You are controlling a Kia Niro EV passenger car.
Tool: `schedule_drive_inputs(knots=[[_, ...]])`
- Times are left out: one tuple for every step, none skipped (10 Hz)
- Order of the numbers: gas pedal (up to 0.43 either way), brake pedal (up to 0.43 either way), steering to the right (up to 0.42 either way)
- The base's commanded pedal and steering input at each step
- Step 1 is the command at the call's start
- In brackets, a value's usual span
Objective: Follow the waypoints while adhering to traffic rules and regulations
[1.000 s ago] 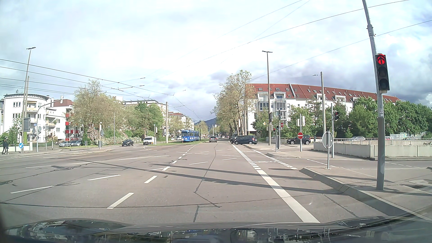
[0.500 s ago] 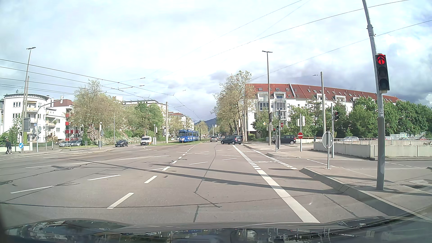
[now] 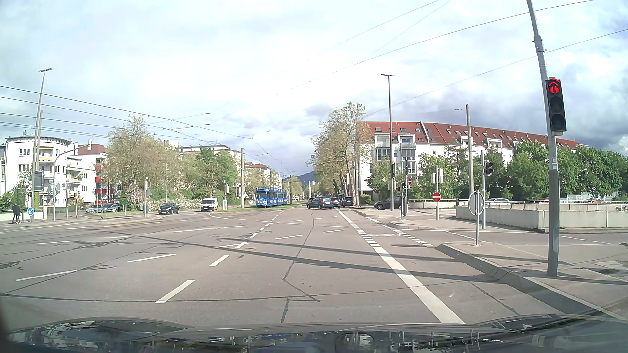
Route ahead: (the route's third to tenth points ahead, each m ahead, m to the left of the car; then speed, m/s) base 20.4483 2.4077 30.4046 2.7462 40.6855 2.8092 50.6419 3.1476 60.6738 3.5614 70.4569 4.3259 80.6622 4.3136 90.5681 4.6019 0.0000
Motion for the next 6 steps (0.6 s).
schedule_drive_inputs(knots=[[0.0, 0.152, -0.003], [0.0, 0.152, -0.003], [0.0, 0.152, -0.003], [0.0, 0.152, -0.003], [0.0, 0.152, -0.003], [0.0, 0.152, -0.003]])
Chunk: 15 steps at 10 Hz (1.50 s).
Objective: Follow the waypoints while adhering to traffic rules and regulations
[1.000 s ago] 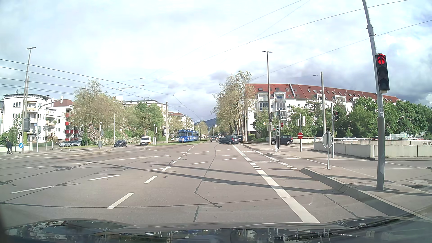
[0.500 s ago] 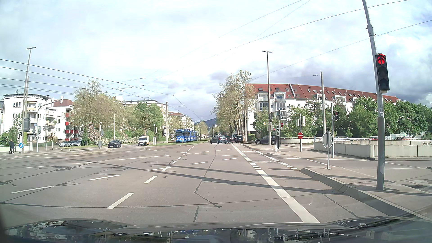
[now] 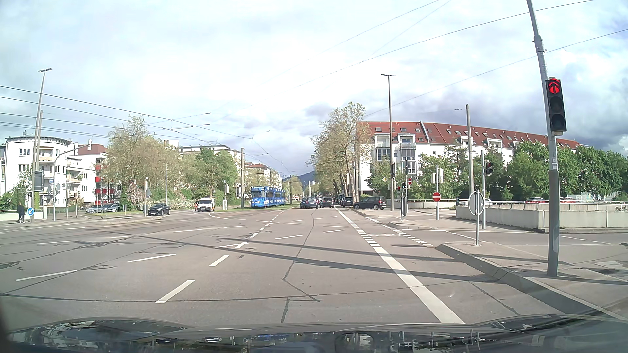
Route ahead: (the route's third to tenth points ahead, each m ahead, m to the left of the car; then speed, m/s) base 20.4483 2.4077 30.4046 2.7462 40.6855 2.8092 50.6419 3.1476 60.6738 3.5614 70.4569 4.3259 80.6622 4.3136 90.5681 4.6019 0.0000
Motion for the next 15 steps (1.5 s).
schedule_drive_inputs(knots=[[0.0, 0.152, -0.003], [0.0, 0.152, -0.003], [0.0, 0.146, -0.003], [0.0, 0.152, -0.003], [0.0, 0.152, -0.003], [0.0, 0.152, -0.003], [0.0, 0.152, -0.003], [0.0, 0.152, -0.003], [0.0, 0.152, -0.003], [0.0, 0.152, -0.003], [0.0, 0.152, -0.003], [0.0, 0.152, -0.003], [0.0, 0.152, -0.003], [0.0, 0.152, -0.003], [0.0, 0.152, -0.003]])
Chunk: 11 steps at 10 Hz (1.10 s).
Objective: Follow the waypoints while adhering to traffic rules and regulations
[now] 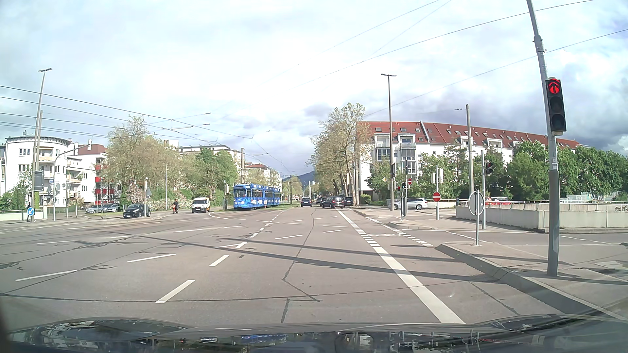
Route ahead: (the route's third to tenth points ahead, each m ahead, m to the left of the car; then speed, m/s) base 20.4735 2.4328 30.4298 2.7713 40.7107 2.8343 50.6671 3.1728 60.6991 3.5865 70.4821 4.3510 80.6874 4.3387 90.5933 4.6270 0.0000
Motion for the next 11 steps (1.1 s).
schedule_drive_inputs(knots=[[0.0, 0.146, -0.003], [0.0, 0.152, -0.003], [0.0, 0.152, -0.003], [0.0, 0.152, -0.003], [0.0, 0.152, -0.003], [0.0, 0.152, -0.003], [0.0, 0.152, -0.003], [0.0, 0.152, -0.003], [0.0, 0.152, -0.003], [0.0, 0.146, -0.003], [0.0, 0.152, -0.003]])
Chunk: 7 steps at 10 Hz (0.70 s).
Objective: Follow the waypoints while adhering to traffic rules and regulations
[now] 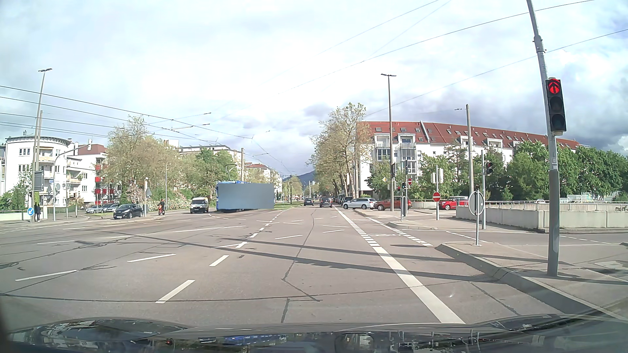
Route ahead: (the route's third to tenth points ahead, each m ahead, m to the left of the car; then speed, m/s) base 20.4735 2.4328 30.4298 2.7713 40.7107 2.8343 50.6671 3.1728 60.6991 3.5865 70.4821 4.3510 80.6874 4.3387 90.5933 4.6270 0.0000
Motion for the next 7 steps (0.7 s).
schedule_drive_inputs(knots=[[0.0, 0.152, -0.003], [0.0, 0.152, -0.003], [0.0, 0.152, -0.003], [0.0, 0.152, -0.003], [0.0, 0.152, -0.003], [0.0, 0.152, -0.003], [0.0, 0.152, -0.003]])
